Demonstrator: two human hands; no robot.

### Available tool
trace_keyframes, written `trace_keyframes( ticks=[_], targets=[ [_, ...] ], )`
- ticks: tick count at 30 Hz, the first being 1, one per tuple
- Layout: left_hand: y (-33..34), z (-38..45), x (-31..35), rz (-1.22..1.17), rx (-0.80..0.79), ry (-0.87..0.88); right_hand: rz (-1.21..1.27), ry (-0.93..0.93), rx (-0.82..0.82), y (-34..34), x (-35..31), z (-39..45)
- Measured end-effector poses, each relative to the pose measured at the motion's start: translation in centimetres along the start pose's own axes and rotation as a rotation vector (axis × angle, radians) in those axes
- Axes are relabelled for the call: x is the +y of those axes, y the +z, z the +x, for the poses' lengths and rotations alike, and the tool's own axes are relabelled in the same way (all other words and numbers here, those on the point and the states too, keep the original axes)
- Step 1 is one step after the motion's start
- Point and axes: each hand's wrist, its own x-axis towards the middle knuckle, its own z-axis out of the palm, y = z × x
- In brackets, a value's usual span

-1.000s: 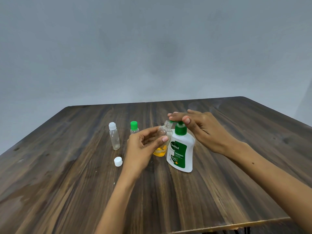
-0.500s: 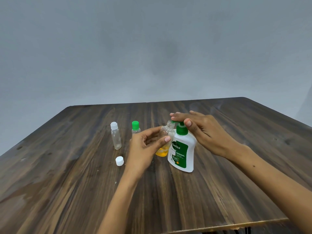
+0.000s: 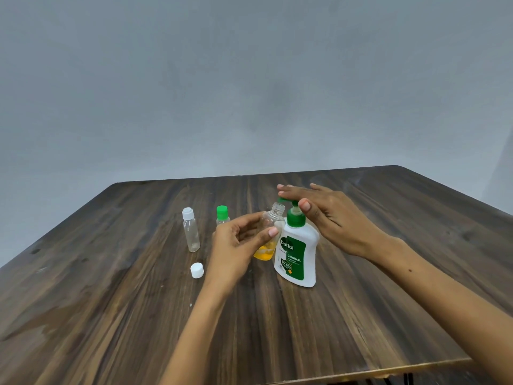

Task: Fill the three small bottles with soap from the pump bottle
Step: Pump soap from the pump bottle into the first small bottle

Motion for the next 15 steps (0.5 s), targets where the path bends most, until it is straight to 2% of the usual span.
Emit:
trace_keyframes(
  ticks=[7, 15],
  targets=[
    [0.45, -0.03, 0.18, -0.026, -0.011, -0.007, 0.102, 0.02, 0.076, 0.7, -0.17, -0.23],
    [0.38, -0.1, 0.02, -0.026, -0.004, 0.002, 0.121, 0.025, 0.065, 0.53, 0.0, -0.14]
  ],
)
